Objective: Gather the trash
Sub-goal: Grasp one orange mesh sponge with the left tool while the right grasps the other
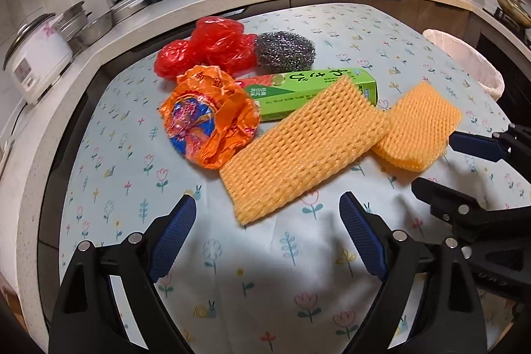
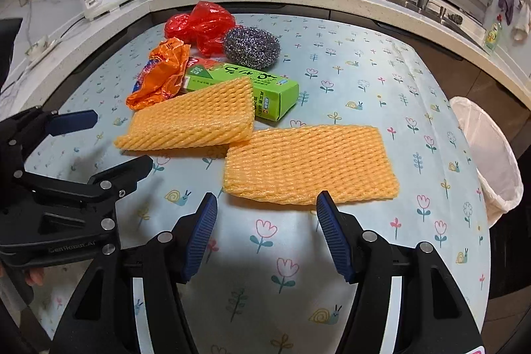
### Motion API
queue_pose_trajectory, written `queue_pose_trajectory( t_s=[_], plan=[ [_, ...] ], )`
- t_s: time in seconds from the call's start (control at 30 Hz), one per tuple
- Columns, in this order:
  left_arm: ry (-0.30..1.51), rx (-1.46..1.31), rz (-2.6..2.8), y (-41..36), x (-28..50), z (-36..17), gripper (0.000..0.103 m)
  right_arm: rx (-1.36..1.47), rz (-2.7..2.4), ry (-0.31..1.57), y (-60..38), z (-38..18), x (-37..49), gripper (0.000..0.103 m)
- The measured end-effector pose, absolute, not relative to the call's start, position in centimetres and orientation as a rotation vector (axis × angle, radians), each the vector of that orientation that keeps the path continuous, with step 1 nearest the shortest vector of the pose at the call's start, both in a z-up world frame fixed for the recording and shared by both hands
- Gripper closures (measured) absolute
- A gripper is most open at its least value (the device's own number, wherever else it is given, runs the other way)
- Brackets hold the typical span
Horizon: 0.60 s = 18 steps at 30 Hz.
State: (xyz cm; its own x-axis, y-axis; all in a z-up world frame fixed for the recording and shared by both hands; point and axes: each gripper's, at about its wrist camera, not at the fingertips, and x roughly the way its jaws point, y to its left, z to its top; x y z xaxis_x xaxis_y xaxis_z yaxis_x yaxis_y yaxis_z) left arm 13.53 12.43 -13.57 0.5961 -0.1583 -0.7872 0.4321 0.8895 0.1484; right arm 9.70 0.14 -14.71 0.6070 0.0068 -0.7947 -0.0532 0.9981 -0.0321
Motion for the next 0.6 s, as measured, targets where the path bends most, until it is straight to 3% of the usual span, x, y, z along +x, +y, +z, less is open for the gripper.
queue_pose_trajectory(
  t_s=[0.13,0.3,0.4,0.47,0.53,0.6],
  plan=[
    [0.875,0.355,-0.375,11.8,14.9,-14.3,0.024,-0.083,0.027,0.918,-0.3,-15.1,10.8,0.043],
    [0.902,0.38,-0.422,10.4,15.8,-15.6,0.042,-0.08,0.039,0.928,-1.0,-15.3,11.8,0.045],
    [0.899,0.368,-0.433,10.0,16.0,-15.3,0.059,-0.056,0.049,0.924,-1.5,-15.3,12.1,0.056],
    [0.906,0.347,-0.442,9.9,16.2,-14.9,0.077,-0.035,0.057,0.922,-1.8,-15.1,12.4,0.074],
    [0.92,0.303,-0.458,10.1,16.3,-14.5,0.087,-0.022,0.053,0.919,-2.1,-14.7,12.5,0.09],
    [0.924,0.265,-0.461,10.2,16.3,-14.0,0.091,0.001,0.047,0.905,-2.7,-14.2,12.5,0.093]
  ],
)
